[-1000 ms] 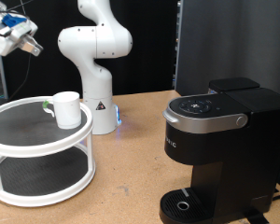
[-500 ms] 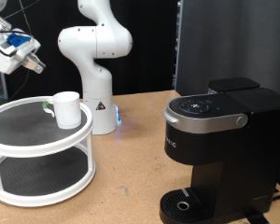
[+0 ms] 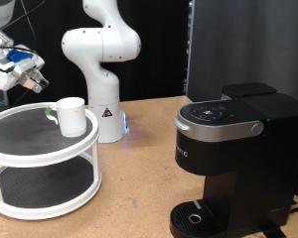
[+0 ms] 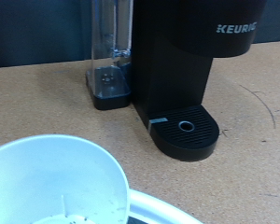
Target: Make a cup of coffee with the keurig machine
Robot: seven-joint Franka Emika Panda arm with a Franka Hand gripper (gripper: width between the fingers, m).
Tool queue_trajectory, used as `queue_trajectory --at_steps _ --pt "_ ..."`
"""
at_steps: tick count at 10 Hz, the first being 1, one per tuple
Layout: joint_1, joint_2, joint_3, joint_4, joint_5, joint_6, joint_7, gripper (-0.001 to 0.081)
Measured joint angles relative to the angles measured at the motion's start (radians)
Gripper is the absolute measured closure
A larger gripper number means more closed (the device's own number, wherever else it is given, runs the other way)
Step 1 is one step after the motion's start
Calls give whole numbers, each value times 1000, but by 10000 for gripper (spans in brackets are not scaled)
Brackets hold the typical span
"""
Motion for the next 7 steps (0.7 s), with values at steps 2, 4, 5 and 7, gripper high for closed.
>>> queue_trajectory --at_steps 2,4,5,7 --pt "0 0 -28 -21 32 24 -49 489" --pt "1 0 -57 -43 67 41 -106 306" --pt "1 0 -66 -54 70 55 -121 87" --pt "1 5 -75 -71 67 61 -131 18"
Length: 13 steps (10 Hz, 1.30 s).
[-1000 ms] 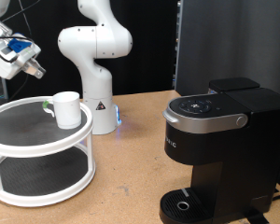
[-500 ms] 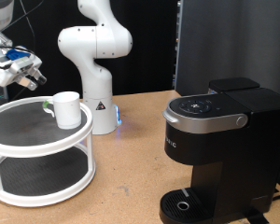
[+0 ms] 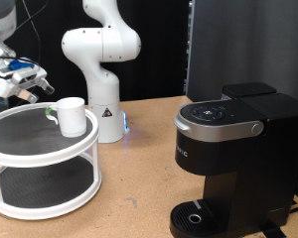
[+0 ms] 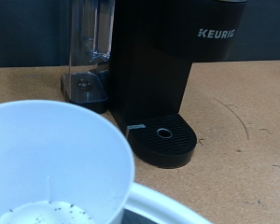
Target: Make a cup of coffee with the keurig machine
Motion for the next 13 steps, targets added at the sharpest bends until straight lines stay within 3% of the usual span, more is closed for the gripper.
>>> queue_trajectory --at_steps 6,13 --pt "1 67 5 -29 -45 35 -1 3" --pt "1 73 7 -57 -55 36 -15 3"
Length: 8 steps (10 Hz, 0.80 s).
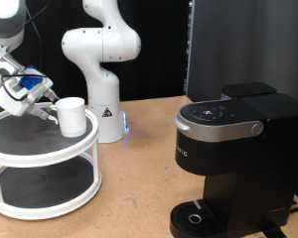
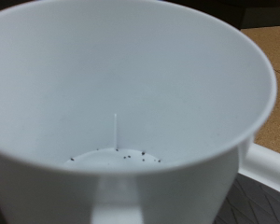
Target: Make a cup of coffee with the keurig machine
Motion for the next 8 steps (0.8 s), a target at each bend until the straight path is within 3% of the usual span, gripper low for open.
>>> queue_trajectory --at_steps 3,5,6,8 --pt "0 0 0 -8 -4 1 0 3" --pt "0 0 0 -8 -4 1 0 320" --pt "0 0 1 -8 -4 1 0 320" --pt "0 0 1 -8 -4 2 0 625"
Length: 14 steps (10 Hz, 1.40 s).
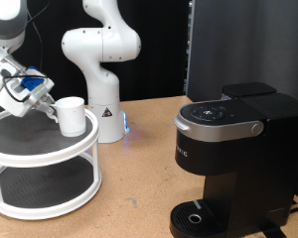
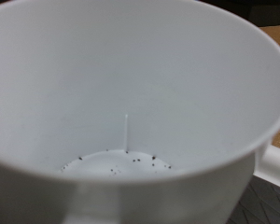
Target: Make a cup of coffee with the keurig machine
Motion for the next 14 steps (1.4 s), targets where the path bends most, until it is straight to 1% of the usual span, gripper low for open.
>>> queue_trajectory --at_steps 1,2,3,5,6,8,9,10,12,13,14 --pt "0 0 0 1 0 1 1 625" --pt "0 0 1 3 0 4 9 737" --pt "-1 -1 5 6 1 7 24 737" --pt "-3 -17 24 25 1 3 94 737" --pt "-4 -32 36 42 1 -17 136 737" --pt "-6 -69 60 87 1 -86 213 737" --pt "-6 -88 71 108 0 -119 242 737" --pt "-7 -103 76 118 -2 -137 259 737" --pt "-6 -97 76 111 4 -135 264 737" --pt "-6 -96 86 97 16 -113 279 737" --pt "-3 -98 108 72 47 -71 290 737"
